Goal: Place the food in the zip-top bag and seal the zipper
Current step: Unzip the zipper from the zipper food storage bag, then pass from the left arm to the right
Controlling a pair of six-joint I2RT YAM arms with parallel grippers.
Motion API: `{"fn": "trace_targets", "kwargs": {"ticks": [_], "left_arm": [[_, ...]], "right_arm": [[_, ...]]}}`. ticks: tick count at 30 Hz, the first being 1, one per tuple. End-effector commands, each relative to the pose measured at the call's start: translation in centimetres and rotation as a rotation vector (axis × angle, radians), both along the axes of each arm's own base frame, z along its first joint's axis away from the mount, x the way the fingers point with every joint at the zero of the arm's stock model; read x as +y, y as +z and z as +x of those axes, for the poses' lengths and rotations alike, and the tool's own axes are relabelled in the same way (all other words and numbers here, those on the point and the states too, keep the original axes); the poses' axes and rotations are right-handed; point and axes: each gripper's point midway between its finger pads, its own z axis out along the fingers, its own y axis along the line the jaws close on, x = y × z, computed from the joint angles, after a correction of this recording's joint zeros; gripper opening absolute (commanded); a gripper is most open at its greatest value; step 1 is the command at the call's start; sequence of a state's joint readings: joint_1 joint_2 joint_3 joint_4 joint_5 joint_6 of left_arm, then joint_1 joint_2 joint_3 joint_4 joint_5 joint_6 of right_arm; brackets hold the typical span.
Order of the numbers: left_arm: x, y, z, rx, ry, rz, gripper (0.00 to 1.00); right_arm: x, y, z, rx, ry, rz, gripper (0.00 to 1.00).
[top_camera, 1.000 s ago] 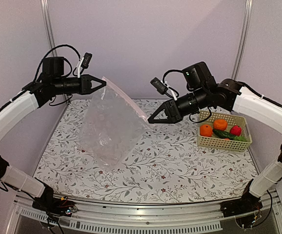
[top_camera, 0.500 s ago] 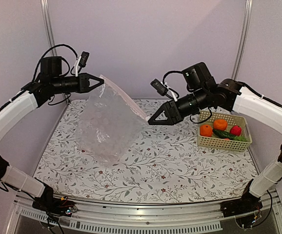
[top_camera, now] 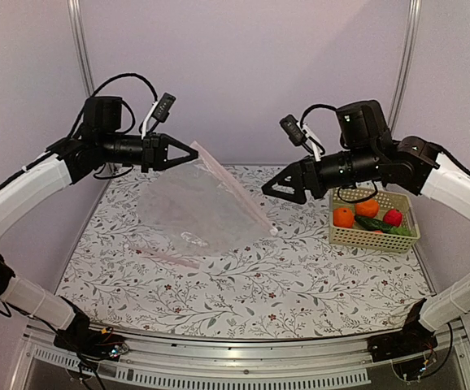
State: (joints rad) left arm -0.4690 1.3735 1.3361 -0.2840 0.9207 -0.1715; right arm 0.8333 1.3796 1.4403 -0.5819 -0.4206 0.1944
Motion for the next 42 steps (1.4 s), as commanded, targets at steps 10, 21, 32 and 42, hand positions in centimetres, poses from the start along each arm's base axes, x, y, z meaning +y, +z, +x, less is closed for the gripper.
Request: {"fn": "trace_targets", "kwargs": {"ticks": [10,21,32,42], "left_arm": [[-2.3,-1.9,-2.4,0.037,-0.132,0.035,0.00],[-2.4,-1.9,-2.5,0.034,-0.134,0.037,0.00],[-2.4,-1.9,-2.5,0.034,-0.132,0.039,0.00],[-2.4,-2.0,-2.4,0.035,-0.127,0.040,0.00]], "right_arm": [[1.4,0.6,-0.8,-0.060,0.001,-0.006,0.61],[3.7,-1.8,-0.8,-0.027,0.021,-0.060,0.49],[4.2,-3.0,0.0,-0.027,-0.006,-0.093,0.43],[5.2,-4.2,0.2,-0.053,-0.025,-0.162,0.38]]}}
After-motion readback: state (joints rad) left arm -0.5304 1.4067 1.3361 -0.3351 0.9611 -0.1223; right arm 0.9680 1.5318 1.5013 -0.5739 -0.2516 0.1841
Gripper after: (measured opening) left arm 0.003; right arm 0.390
